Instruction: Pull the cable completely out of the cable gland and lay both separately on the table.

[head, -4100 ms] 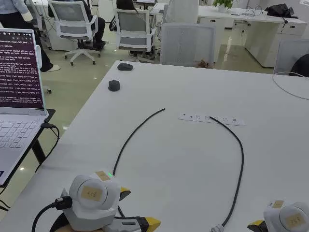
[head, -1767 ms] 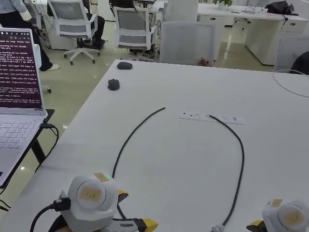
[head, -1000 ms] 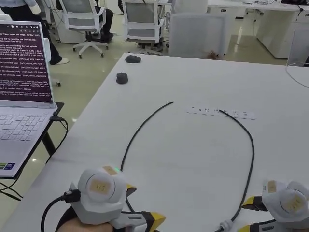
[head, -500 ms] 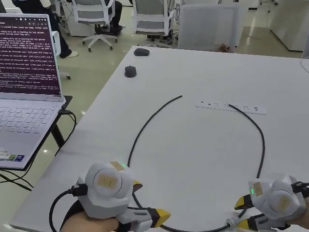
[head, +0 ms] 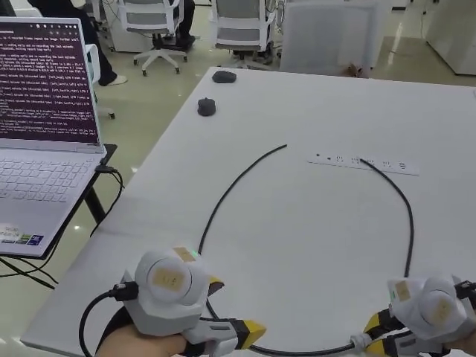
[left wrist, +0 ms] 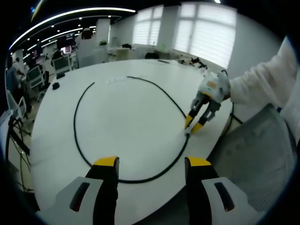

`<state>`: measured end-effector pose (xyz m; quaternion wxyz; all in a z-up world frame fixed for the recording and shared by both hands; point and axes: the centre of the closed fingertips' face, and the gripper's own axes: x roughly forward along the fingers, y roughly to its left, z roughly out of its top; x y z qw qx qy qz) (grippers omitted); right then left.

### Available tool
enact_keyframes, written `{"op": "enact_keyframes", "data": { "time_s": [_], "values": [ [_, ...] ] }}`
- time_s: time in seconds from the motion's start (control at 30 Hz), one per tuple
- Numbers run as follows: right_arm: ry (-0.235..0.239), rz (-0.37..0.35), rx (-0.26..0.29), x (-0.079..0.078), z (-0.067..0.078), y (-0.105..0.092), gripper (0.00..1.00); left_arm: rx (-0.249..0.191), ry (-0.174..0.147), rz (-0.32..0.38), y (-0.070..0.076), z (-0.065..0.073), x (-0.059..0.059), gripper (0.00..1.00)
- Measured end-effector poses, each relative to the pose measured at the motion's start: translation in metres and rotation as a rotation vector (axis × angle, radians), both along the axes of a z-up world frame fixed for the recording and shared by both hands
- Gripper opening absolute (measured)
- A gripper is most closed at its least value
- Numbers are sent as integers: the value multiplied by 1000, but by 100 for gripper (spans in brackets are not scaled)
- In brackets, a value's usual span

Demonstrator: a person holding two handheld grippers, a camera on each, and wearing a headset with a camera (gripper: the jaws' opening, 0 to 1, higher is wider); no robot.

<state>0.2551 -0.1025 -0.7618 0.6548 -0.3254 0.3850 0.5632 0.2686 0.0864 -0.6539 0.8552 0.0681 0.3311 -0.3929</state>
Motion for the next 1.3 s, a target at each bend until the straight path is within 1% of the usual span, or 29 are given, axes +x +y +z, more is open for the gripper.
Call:
{"op": "enact_keyframes", "data": {
  "time_s": [0.13,0.27,0.33,0.4,0.43,0.5,0.57,0.7,0.73,0.77,0.8,0.87,0.9,0.93,0.97,1.0,1.03,1.07,1.1,1.13,1.17,1.2,1.23,1.27,1.3],
  "values": [
    [17,-50,32,-4,9,6,11,-3,-5,-1,0,1,0,57],
    [1,-81,69,-5,25,15,11,-7,-14,-6,-1,3,1,56],
    [-6,-108,81,-5,36,19,11,-11,-21,-15,-3,4,0,55],
    [2,-150,100,-5,44,24,11,-18,-29,-24,-5,6,0,55],
    [-6,-154,113,-5,51,28,11,-27,-34,-30,-7,8,0,55],
    [-23,-153,129,-5,60,33,10,-36,-40,-44,-11,10,-2,54],
    [-33,-155,134,-6,65,36,10,-40,-45,-55,-13,11,-3,54],
    [-55,-157,164,-8,78,45,10,-56,-54,-82,-19,15,-6,52],
    [-63,-159,179,-9,82,48,10,-66,-55,-89,-21,16,-7,52],
    [-73,-160,189,-9,85,51,10,-87,-55,-97,-25,20,-8,52],
    [-83,-160,204,-10,90,54,10,-100,-58,-104,-28,22,-9,52],
    [-94,-155,224,-13,96,59,10,-107,-64,-137,-34,24,-13,51],
    [-106,-146,235,-15,99,63,10,-106,-64,-149,-36,24,-15,50],
    [-123,-128,234,-17,101,64,9,-103,-66,-176,-40,24,-18,50],
    [-212,-84,213,-11,107,64,2,-106,-66,-196,-44,24,-21,49],
    [-155,-108,258,-19,108,70,2,-107,-53,-230,-49,23,-25,49],
    [-109,-110,295,-26,110,77,2,-104,-46,-252,-53,21,-28,49],
    [-135,-97,274,-25,109,76,2,-95,-49,-296,-60,18,-29,48],
    [-150,-62,256,-26,106,78,2,-73,-66,-322,-63,15,-27,48],
    [-139,-59,242,-28,101,79,2,-51,-89,-337,-66,9,-20,46],
    [-139,-59,241,-28,100,80,1,-49,-69,-326,-68,5,-17,45],
    [-146,-57,246,-28,103,81,1,-43,-33,-324,-68,0,-17,43],
    [-152,-56,247,-28,104,82,1,-66,-16,-350,-73,3,-21,38],
    [-161,-55,252,-28,107,82,1,-85,-32,-370,-76,7,-23,36],
    [-171,-58,264,-27,112,81,1,-93,-55,-395,-79,11,-26,35]
  ]
}}
